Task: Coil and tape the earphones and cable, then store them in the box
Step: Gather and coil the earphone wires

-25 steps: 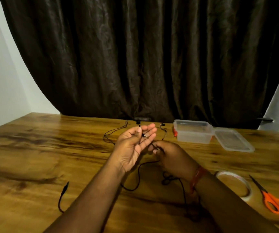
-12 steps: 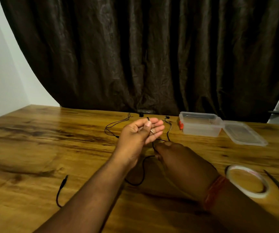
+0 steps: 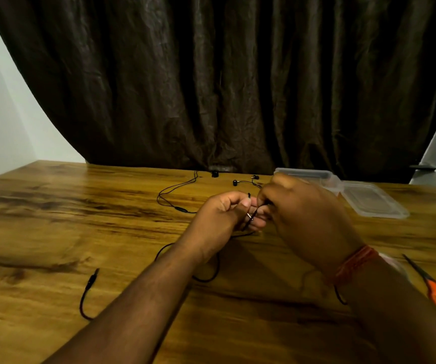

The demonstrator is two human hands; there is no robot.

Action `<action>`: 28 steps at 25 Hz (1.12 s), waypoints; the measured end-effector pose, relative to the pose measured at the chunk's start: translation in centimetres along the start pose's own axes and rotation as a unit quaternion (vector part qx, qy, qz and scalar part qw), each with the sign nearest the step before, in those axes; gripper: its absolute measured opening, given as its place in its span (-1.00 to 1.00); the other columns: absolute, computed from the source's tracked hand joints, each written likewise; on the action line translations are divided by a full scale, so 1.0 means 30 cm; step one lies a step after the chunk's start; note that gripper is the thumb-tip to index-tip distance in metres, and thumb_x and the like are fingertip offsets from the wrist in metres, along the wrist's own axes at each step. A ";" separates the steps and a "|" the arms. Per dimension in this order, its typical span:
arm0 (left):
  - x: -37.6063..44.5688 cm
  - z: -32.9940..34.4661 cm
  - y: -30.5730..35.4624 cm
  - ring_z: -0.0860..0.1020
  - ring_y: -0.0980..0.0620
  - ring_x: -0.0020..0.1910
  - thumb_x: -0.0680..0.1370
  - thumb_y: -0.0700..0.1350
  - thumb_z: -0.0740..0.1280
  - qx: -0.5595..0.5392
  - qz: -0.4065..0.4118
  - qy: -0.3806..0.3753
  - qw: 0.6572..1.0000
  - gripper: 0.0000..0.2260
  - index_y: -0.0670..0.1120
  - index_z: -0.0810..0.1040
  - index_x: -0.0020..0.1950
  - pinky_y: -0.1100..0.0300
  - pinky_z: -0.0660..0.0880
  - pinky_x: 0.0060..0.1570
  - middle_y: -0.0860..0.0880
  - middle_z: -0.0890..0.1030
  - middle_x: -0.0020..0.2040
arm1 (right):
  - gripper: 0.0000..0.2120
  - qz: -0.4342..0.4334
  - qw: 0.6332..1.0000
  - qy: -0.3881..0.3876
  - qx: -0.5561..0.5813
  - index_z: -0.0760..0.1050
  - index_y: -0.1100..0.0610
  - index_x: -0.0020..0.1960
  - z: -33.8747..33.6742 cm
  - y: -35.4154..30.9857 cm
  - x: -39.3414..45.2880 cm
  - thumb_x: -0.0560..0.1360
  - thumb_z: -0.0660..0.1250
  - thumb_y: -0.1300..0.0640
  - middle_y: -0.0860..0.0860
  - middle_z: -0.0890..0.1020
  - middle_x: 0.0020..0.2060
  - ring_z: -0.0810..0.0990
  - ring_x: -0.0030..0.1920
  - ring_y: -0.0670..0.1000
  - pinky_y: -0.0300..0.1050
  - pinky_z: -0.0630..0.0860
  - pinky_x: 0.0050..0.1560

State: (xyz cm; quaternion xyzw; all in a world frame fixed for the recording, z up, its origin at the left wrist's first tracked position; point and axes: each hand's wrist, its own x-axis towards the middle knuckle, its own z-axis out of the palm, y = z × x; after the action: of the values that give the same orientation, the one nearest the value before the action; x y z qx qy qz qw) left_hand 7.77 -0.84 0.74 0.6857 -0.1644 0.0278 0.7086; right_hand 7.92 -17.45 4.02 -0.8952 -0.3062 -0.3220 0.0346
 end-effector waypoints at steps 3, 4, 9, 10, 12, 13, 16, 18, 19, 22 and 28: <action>-0.003 0.000 -0.010 0.56 0.10 -0.27 0.68 -0.22 0.12 0.040 -0.009 -0.026 0.999 -0.76 -0.22 0.56 -0.02 0.25 0.53 -0.15 -0.06 0.63 -0.19 | -0.94 -0.013 0.999 0.021 0.023 0.52 0.02 -0.07 0.008 0.007 0.010 0.47 0.32 0.15 -0.03 0.50 -0.13 0.44 -0.13 0.00 -0.15 0.32 -0.28; -0.004 0.001 -0.015 0.54 0.12 -0.30 0.68 -0.22 0.13 0.056 -0.011 -0.032 0.998 -0.76 -0.20 0.57 -0.02 0.27 0.50 -0.19 -0.02 0.62 -0.22 | -0.92 -0.013 0.999 0.027 0.028 0.53 0.04 -0.06 0.012 0.014 0.013 0.47 0.34 0.18 -0.03 0.49 -0.13 0.43 -0.12 0.00 -0.15 0.34 -0.29; -0.021 0.012 -0.001 0.44 0.13 -0.39 0.66 -0.24 0.13 -0.027 -0.012 -0.056 0.998 -0.76 -0.18 0.58 -0.04 0.22 0.46 -0.28 0.02 0.53 -0.33 | -0.94 0.027 0.997 0.056 0.052 0.54 0.07 -0.03 0.042 0.041 0.016 0.51 0.34 0.19 0.00 0.49 -0.10 0.50 -0.14 0.01 -0.05 0.47 -0.29; -0.025 0.016 0.008 0.44 0.13 -0.40 0.65 -0.24 0.14 -0.056 -0.008 -0.060 0.997 -0.78 -0.18 0.57 -0.05 0.22 0.48 -0.29 0.02 0.51 -0.33 | -0.94 0.041 0.994 0.063 0.075 0.53 0.07 -0.03 0.054 0.043 0.017 0.54 0.29 0.15 0.00 0.49 -0.10 0.51 -0.16 0.02 -0.02 0.49 -0.27; -0.032 0.022 0.026 0.46 0.10 -0.38 0.61 -0.20 0.19 -0.119 0.009 -0.069 0.990 -0.84 -0.20 0.55 -0.03 0.20 0.51 -0.25 0.00 0.49 -0.33 | -0.84 0.069 0.983 0.071 0.155 0.52 0.07 -0.03 0.076 0.035 0.017 0.57 0.17 0.07 -0.02 0.51 -0.11 0.50 -0.15 0.01 0.01 0.49 -0.22; -0.034 0.025 0.034 0.48 0.07 -0.35 0.58 -0.18 0.20 -0.150 0.018 -0.072 0.986 -0.84 -0.21 0.54 -0.01 0.17 0.53 -0.21 -0.01 0.47 -0.33 | -0.84 0.079 0.972 0.071 0.207 0.52 0.07 -0.04 0.087 0.024 0.013 0.55 0.17 0.07 -0.03 0.52 -0.14 0.50 -0.16 -0.01 0.01 0.49 -0.20; -0.031 0.029 0.044 0.58 0.01 -0.26 0.62 -0.20 0.19 -0.215 0.034 -0.049 0.975 -0.84 -0.23 0.53 0.00 0.11 0.60 -0.12 -0.06 0.51 -0.29 | -0.84 0.097 0.926 0.046 0.362 0.54 0.10 -0.04 0.116 -0.032 -0.006 0.43 0.24 0.24 -0.08 0.54 -0.22 0.53 -0.24 -0.06 -0.04 0.53 -0.25; -0.028 0.031 0.049 0.64 0.00 -0.23 0.63 -0.23 0.17 -0.241 0.038 -0.014 0.970 -0.83 -0.24 0.54 0.03 0.12 0.63 -0.12 -0.08 0.58 -0.26 | -0.78 0.150 0.900 -0.006 0.409 0.54 0.09 -0.07 0.121 -0.064 -0.009 0.49 0.19 0.35 -0.04 0.56 -0.26 0.56 -0.34 -0.04 -0.07 0.55 -0.40; -0.027 0.030 0.053 0.66 0.00 -0.21 0.63 -0.24 0.16 -0.247 0.042 0.005 0.968 -0.83 -0.24 0.54 0.04 0.13 0.64 -0.12 -0.09 0.61 -0.24 | -0.76 0.173 0.897 -0.036 0.405 0.52 0.07 -0.13 0.123 -0.073 -0.009 0.53 0.17 0.35 -0.01 0.57 -0.32 0.57 -0.42 -0.02 -0.10 0.53 -0.47; -0.020 0.026 0.061 0.69 -0.02 -0.15 0.64 -0.26 0.15 -0.237 0.058 0.054 0.968 -0.82 -0.24 0.54 0.07 0.15 0.64 -0.11 -0.10 0.68 -0.18 | -0.77 0.169 0.915 -0.094 0.353 0.47 0.00 -0.18 0.124 -0.094 -0.014 0.62 0.17 0.16 -0.02 0.56 -0.44 0.57 -0.53 -0.02 -0.10 0.53 -0.43; 0.005 -0.025 0.062 0.69 -0.06 -0.02 0.66 -0.25 0.15 -0.205 0.083 0.150 0.964 -0.81 -0.20 0.56 0.09 0.12 0.62 0.04 -0.12 0.72 -0.08 | -0.82 0.057 0.977 -0.158 0.132 0.45 0.00 0.03 0.094 -0.115 -0.024 0.63 0.12 -0.04 0.04 0.63 -0.14 0.61 -0.14 0.10 0.01 0.53 -0.17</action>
State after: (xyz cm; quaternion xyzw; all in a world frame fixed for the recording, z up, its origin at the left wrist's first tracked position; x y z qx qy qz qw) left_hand 7.57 -0.02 2.56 0.4979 -0.1144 0.1550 0.8456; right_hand 7.07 -14.30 0.89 -0.9383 -0.2960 -0.1310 0.1219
